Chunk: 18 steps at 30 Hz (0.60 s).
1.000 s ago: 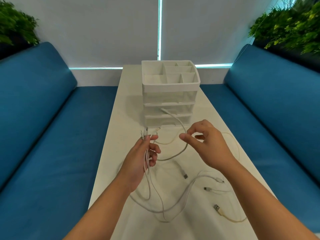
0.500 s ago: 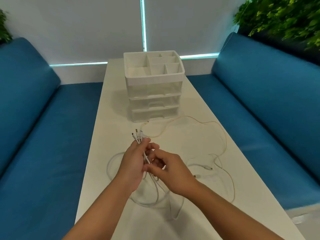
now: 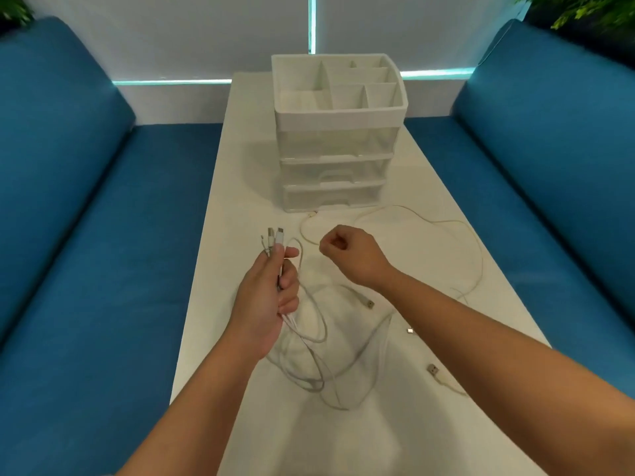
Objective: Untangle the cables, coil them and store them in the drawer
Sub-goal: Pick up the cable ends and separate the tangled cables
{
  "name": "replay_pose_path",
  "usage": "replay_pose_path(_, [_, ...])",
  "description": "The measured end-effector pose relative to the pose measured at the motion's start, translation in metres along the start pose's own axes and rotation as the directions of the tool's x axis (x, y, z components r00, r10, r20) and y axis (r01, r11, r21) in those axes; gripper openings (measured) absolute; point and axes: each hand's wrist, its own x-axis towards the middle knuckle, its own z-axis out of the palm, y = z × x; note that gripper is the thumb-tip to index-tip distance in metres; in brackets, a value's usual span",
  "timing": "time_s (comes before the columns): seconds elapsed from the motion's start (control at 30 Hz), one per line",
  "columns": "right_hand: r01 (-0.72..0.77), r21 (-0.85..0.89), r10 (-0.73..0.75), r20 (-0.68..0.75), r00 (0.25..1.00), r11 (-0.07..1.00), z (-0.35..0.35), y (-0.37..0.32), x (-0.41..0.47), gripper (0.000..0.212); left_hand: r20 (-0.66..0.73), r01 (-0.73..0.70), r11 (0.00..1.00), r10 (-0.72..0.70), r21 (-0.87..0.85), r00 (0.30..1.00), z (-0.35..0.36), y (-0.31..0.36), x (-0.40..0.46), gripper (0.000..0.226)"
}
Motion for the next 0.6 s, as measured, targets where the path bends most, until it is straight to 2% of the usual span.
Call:
replay_pose_path(0.13, [0.145,-0.359,-0.115,0.106,0.988,0.922,0.029,0.018,0.051,0.039,0.002,-0.035,0.995,0.035,0.098,0.999,-0.004,-0.003,0.002,0.030])
replay_pose_path(0.23, [0.143,-0.580,-0.083,0.129,0.988,0.802,0.043,0.031,0.071,0.054,0.002,-0.052,0.983,0.052,0.178,0.999,-0.007,-0.004,0.005,0.032])
replay_pose_path(0.3, [0.102,-0.684,-0.045,0.100,0.994,0.722,0.050,0.039,0.075,0.051,-0.001,-0.052,0.978,0.054,0.204,0.999,-0.009,-0.004,0.007,0.033])
replay_pose_path(0.37, [0.090,-0.733,-0.068,0.059,0.996,0.674,0.053,0.045,0.073,0.034,-0.007,-0.040,0.978,0.043,0.206,0.999,-0.012,-0.005,0.009,0.034])
replay_pose_path(0.43, [0.092,-0.738,-0.051,0.078,0.996,0.668,0.050,0.045,0.068,0.024,-0.011,-0.023,0.982,0.026,0.189,1.000,-0.013,-0.007,0.011,0.035])
replay_pose_path(0.47, [0.085,-0.705,-0.022,0.098,0.995,0.704,0.049,0.046,0.065,0.023,-0.009,-0.017,0.984,0.019,0.175,1.000,-0.013,-0.007,0.013,0.035])
replay_pose_path(0.53, [0.021,-0.535,0.040,0.103,0.994,0.844,0.044,0.043,0.055,0.013,-0.006,-0.003,0.990,0.004,0.143,1.000,-0.012,-0.009,0.015,0.034])
replay_pose_path(0.6, [-0.078,-0.281,0.091,0.035,0.995,0.957,0.036,0.033,0.038,0.009,-0.009,0.005,0.994,-0.004,0.113,1.000,-0.010,-0.011,0.017,0.033])
